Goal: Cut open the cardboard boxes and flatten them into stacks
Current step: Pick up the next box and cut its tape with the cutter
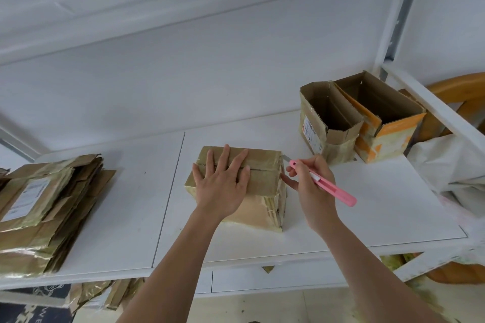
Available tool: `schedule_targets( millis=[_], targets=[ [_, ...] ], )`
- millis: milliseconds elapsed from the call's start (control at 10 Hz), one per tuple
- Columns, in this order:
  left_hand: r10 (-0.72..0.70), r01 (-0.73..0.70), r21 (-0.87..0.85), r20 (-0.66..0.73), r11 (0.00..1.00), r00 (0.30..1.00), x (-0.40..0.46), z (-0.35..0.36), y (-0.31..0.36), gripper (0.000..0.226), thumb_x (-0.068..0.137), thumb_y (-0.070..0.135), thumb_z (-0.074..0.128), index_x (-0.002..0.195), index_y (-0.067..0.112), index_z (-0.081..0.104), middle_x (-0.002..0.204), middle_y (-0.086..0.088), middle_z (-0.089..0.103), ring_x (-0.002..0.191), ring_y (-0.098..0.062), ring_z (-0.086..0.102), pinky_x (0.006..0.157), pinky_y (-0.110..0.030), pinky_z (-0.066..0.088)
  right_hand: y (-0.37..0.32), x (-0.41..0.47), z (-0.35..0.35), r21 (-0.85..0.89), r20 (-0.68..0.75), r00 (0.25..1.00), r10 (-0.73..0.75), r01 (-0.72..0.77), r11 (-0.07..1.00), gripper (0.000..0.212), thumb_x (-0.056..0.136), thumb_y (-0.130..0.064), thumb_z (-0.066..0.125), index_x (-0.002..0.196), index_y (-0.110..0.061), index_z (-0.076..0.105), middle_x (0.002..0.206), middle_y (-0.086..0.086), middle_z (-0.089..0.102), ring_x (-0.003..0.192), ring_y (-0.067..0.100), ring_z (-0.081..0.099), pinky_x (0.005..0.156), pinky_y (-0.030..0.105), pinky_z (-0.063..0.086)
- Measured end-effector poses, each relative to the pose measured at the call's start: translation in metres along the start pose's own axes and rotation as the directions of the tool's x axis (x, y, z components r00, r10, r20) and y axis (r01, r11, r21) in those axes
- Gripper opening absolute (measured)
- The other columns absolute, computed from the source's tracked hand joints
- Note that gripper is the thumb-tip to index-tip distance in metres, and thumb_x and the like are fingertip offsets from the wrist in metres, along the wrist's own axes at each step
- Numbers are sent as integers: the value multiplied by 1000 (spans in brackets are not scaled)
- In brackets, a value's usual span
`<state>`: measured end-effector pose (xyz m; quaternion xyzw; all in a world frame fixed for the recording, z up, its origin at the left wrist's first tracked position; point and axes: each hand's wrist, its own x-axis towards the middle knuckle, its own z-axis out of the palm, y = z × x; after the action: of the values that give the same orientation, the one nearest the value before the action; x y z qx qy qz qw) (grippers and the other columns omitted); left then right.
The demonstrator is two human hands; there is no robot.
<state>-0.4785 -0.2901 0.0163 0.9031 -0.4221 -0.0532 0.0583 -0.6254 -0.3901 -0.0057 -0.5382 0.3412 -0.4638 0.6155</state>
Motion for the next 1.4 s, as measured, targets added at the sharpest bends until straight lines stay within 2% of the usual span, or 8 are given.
schedule_targets(
  millis=[200, 600, 700, 900, 1100, 1200, 1300, 1400],
  targets=[
    [-16, 15, -18, -50, 1000, 999, 1, 2, 5, 47, 102, 50, 12, 149, 53, 16, 164, 10, 3, 151, -27, -2, 118, -61, -1, 4, -8, -6, 25, 41, 999, 30, -31, 999, 19, 88, -13, 59, 81, 2, 49, 72, 17, 59, 71, 25, 62, 75, 56, 58],
    [-12, 11, -14, -67, 1000, 998, -3, 4, 6, 46, 102, 50, 13, 148, 53, 17, 164, 9, 4, 151, -29, 0, 117, -61, -1, 6, -28, -15, -47, 83, 995, -58, 62, 997, 15, 85, -14, 57, 75, -8, 47, 68, 7, 62, 69, 32, 63, 73, 62, 55],
    [-21, 20, -22, -63, 1000, 998, -1, 3, 6, 46, 102, 50, 13, 148, 54, 18, 164, 9, 4, 151, -29, 0, 117, -61, 0, 6, -33, -15, -63, 107, 991, -85, 92, 994, 16, 83, -20, 58, 73, -13, 48, 65, 6, 59, 62, 28, 61, 63, 56, 55],
    [-5, 4, -24, -64, 1000, 998, -4, 4, 7, 46, 102, 50, 14, 147, 54, 19, 164, 10, 5, 151, -27, 0, 117, -60, 0, 8, -46, -23, -131, 152, 983, -101, 121, 984, 17, 84, -20, 55, 75, -8, 47, 67, 7, 59, 62, 42, 57, 59, 64, 49],
    [9, -12, -61, -47, 998, 999, -7, 0, 8, 46, 102, 49, 14, 147, 54, 19, 165, 9, 4, 152, -27, -2, 118, -60, -3, -12, -47, -40, -167, 307, 945, -115, 172, 971, 33, 79, -37, 55, 75, -5, 50, 69, 15, 60, 65, 40, 58, 59, 54, 50],
    [-3, -1, -68, -62, 998, 998, -10, -4, 7, 48, 101, 54, 19, 149, 52, 17, 165, 4, -3, 151, -28, -9, 117, -60, -8, -18, -26, -41, -76, 223, 966, -129, 150, 986, 21, 89, -18, 60, 79, -1, 52, 72, 15, 62, 72, 32, 65, 67, 40, 57],
    [-289, 280, -81, -149, 957, 946, -18, -10, 9, 78, 88, 75, 34, 151, 35, 15, 160, -6, -4, 148, -37, -5, 116, -58, -2, -16, 3, -29, -111, 158, 973, -167, 185, 976, 10, 96, -4, 57, 89, 1, 51, 75, 10, 64, 69, 6, 65, 66, 19, 54],
    [-462, 437, -178, -129, 881, 878, -22, -21, 14, 104, 72, 85, 49, 147, 20, 18, 144, -8, 11, 128, -37, 22, 100, -49, 30, -10, 24, -13, -154, 202, 966, -159, 191, 969, 11, 98, -9, 55, 92, -7, 47, 82, 18, 63, 68, 3, 63, 63, 19, 54]
  ],
)
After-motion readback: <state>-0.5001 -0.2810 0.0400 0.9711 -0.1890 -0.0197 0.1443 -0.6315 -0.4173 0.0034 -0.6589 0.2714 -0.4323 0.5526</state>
